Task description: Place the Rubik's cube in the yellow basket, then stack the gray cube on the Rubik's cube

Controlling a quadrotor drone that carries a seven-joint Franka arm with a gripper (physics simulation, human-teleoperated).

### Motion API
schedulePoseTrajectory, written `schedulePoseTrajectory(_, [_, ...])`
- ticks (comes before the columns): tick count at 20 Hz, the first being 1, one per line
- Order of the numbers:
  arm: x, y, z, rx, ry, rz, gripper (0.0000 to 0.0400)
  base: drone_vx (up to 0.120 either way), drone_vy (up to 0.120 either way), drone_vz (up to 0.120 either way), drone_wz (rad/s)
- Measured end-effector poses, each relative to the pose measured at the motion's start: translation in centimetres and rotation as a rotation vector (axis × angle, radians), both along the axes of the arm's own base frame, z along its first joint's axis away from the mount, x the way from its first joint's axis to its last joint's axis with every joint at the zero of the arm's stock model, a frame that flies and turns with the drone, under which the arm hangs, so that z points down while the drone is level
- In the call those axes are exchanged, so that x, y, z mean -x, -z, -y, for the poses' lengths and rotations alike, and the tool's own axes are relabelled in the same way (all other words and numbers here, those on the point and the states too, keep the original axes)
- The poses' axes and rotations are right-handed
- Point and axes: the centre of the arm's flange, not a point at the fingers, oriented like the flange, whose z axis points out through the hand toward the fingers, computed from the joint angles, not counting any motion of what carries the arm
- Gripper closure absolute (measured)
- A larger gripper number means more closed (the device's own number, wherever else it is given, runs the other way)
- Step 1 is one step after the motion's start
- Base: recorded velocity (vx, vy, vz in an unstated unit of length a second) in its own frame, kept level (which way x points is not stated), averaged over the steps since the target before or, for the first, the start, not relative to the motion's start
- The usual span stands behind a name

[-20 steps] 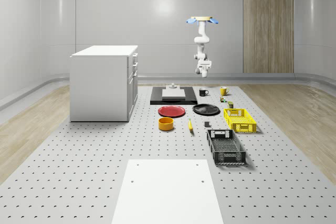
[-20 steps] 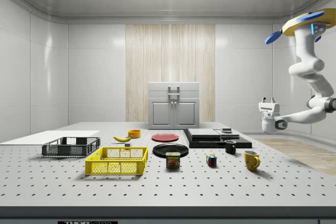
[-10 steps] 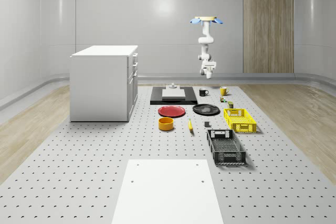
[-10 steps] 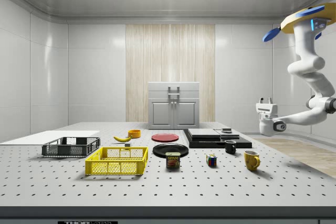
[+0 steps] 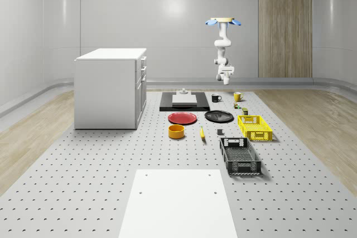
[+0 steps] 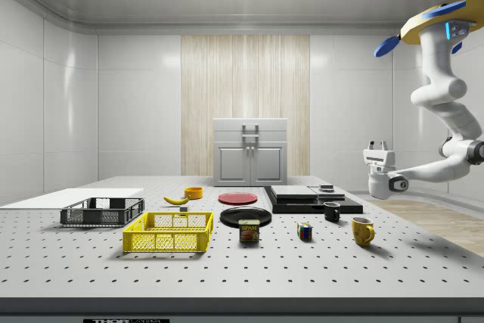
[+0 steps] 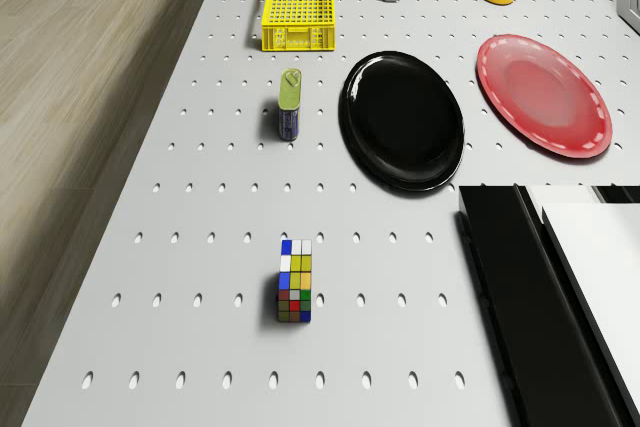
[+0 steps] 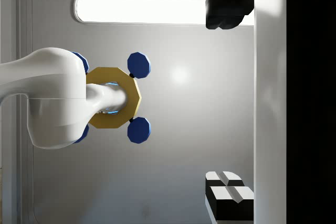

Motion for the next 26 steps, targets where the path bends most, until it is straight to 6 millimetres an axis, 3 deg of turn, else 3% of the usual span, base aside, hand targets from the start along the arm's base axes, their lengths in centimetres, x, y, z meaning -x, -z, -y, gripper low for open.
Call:
schedulePoseTrajectory(4, [0.0, 0.0, 0.0, 0.003, 0.0, 0.003, 0.0, 0.12, 0.02, 0.0, 0.0])
schedulePoseTrajectory(13, [0.1, 0.0, -0.3, 0.025, 0.001, 0.01, 0.0, 0.12, 0.116, 0.0, 0.0])
schedulePoseTrajectory(21, [0.2, 0.1, -1.1, 0.107, 0.002, 0.016, 0.0, 0.12, 0.015, 0.0, 0.0])
schedulePoseTrajectory(26, [0.2, 0.3, -2.5, 0.252, 0.005, 0.019, 0.0, 0.12, 0.024, 0.0, 0.0])
